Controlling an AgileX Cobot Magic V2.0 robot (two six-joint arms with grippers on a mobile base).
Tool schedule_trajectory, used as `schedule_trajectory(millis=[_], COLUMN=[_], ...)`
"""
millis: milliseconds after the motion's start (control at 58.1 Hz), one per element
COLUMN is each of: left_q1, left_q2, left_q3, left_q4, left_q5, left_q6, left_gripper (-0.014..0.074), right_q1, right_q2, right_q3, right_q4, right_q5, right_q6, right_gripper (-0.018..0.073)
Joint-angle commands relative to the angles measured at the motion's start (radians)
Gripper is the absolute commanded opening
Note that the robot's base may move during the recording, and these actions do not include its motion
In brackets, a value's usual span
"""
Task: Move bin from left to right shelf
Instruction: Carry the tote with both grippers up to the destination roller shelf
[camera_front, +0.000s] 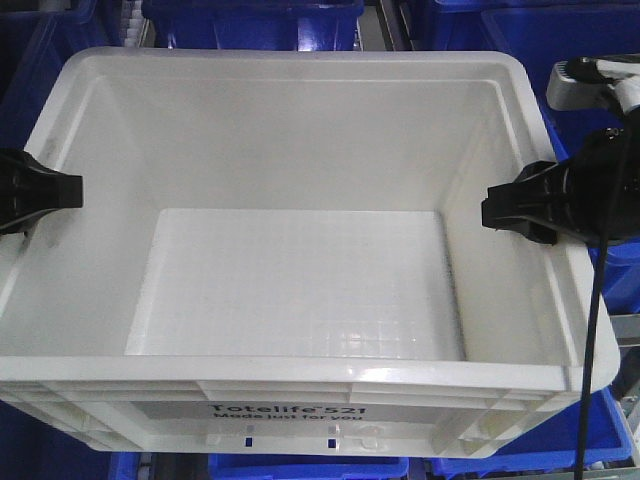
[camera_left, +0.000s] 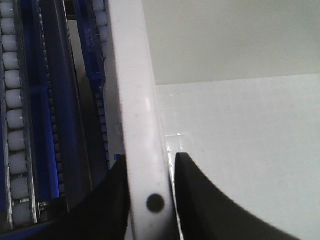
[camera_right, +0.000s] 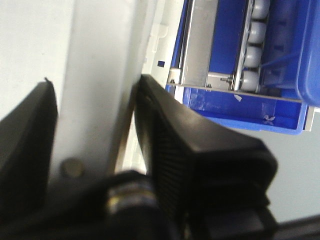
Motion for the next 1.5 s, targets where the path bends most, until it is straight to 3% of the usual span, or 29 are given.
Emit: schedule_trajectory(millis=[0,1479], left_q1=[-0.003,-0.003], left_q2=[-0.029,-0.029], left_q3=[-0.04,-0.04], left_q4=[0.033,0.033], left_q5=[-0.119,-0.119], left_q6=[0.04,0.04], left_gripper=[-0.0006,-0.0006], right_q1=[-0.007,-0.007], right_q2=[-0.035,-0.035], right_q3=[-0.039,-0.039], right_q4=[0.009,0.009], right_q5=[-0.087,-0.087], right_q6=[-0.047,-0.047], right_gripper=[-0.0004,-0.0004])
